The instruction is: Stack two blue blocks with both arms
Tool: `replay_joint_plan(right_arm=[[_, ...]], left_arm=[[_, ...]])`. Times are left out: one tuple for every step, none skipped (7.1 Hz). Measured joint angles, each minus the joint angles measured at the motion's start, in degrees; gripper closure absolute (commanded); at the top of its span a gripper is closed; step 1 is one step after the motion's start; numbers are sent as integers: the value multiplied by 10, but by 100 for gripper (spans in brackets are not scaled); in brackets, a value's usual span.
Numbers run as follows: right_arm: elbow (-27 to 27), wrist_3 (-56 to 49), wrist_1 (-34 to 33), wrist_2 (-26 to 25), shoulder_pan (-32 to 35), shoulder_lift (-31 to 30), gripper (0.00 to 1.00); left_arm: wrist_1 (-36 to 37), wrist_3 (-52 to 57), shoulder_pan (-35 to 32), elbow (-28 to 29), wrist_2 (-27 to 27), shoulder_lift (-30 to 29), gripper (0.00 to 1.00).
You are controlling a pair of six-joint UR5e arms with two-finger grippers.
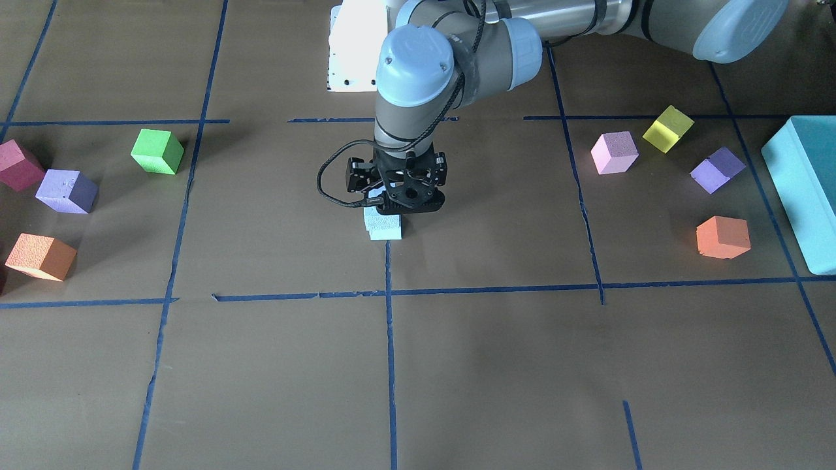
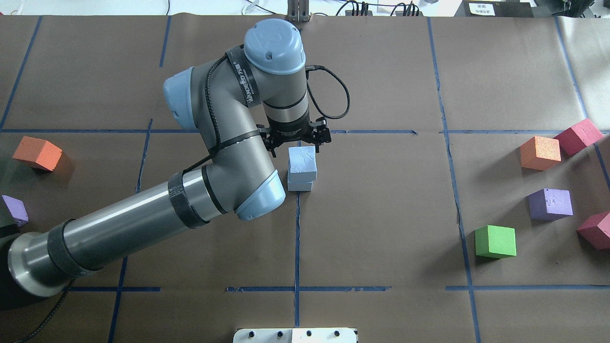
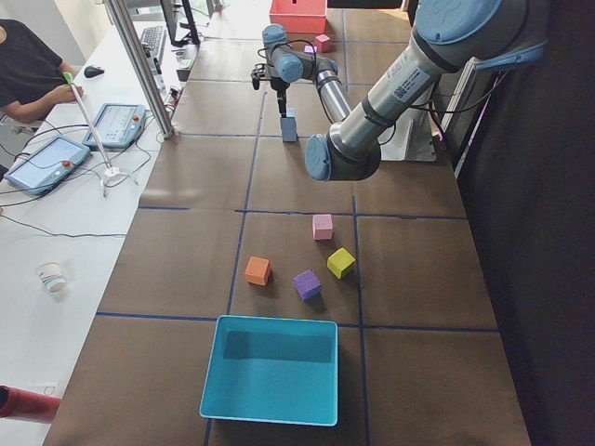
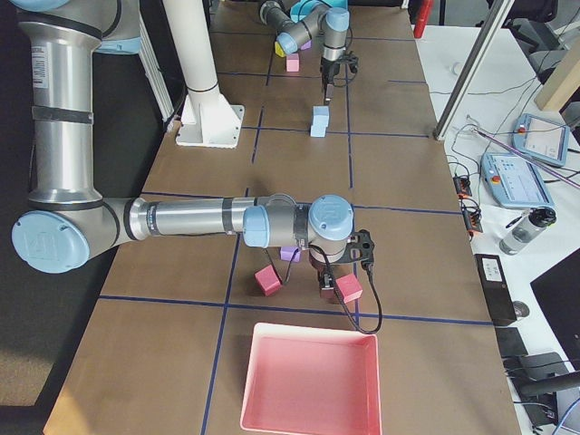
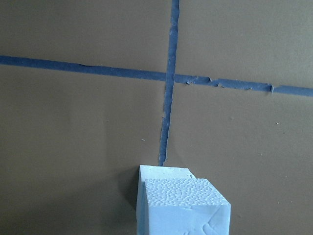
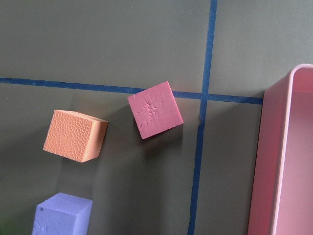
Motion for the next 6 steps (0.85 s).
replay_joint_plan(right_arm=[[-8,-2,1,0,0,-5,0],[-16,-1,2,-1,0,-9,0],[-18,2,3,-6,0,-12,0],[-17,4,3,-17,0,-14,0],[-15,5,3,-26,0,-15,0],[-11,5,4,-30,0,-15,0]], left_arm=[[15,15,-12,-59,-7,41,0],[27,48,-25,-121,-10,92,0],[43,96,-47,-179,-11,145,0],[68,156,-76,-229,-12,192,0],[90,225,-112,-269,-13,237,0],[100,298,-158,-292,-24,284,0]])
